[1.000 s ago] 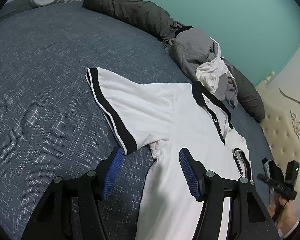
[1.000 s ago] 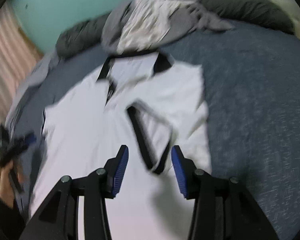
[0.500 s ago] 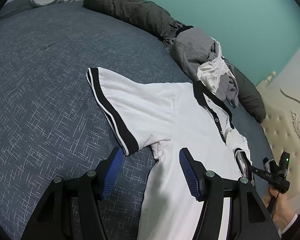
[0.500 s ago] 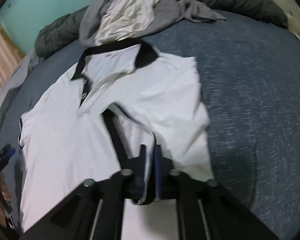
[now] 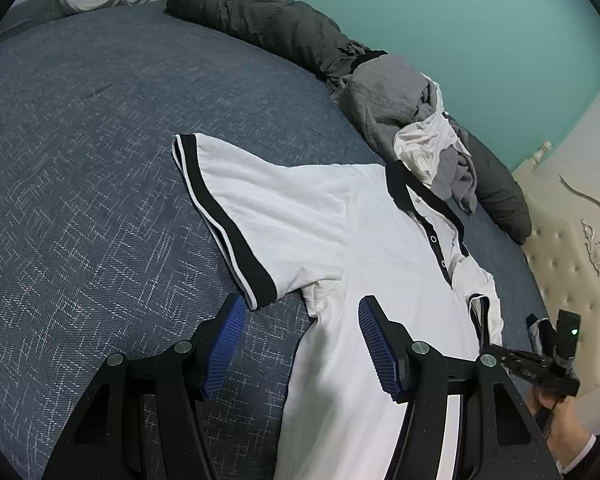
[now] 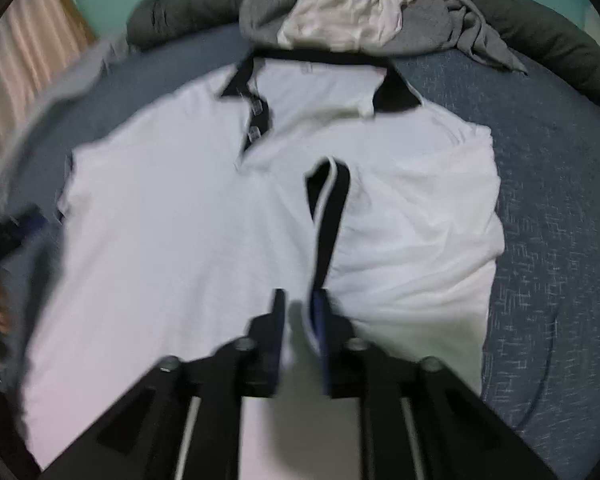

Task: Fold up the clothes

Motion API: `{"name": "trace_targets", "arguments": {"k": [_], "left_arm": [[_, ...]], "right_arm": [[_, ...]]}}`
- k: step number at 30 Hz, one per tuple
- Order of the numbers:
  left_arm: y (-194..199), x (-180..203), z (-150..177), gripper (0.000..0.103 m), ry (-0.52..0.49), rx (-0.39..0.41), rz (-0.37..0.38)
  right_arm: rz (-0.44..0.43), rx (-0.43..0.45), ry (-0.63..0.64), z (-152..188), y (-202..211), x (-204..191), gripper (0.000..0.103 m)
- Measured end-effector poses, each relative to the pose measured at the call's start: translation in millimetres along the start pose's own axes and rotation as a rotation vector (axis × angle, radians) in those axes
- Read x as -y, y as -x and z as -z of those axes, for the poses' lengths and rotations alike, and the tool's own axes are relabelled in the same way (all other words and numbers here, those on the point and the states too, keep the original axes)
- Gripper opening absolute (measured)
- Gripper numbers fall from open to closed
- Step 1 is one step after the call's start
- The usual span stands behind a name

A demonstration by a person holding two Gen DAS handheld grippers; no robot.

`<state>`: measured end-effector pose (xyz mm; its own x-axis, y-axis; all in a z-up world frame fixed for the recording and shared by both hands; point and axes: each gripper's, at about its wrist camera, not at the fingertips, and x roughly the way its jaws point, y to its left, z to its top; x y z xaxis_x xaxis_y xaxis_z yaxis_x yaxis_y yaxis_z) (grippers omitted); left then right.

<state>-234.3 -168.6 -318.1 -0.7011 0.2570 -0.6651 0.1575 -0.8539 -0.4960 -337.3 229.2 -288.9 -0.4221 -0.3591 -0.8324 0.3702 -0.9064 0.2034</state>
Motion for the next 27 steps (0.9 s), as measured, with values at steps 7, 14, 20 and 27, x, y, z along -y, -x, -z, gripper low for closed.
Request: {"name": "trace_targets", "arguments": {"k": [7, 14, 20, 27], "left_arm": [[-1, 1, 1, 0.063, -0.005, -0.003, -0.004], [-2, 2, 3, 0.063, -0.005, -0.004, -0.008], [-4, 3, 2, 0.063, -0.008, -0.01, -0.001], [-4, 10, 2, 0.063, -0.024, -0.017, 0.013]], "right_arm": [[0.03, 0.166, -0.2, -17, 26, 33, 0.026], [0.049, 0.094, -0.256, -33, -22, 28, 0.025], [0.065, -0.002, -0.182, -36, -54, 7, 0.025], [0.079, 0.21, -0.356, -11, 26, 53, 0.025]]}}
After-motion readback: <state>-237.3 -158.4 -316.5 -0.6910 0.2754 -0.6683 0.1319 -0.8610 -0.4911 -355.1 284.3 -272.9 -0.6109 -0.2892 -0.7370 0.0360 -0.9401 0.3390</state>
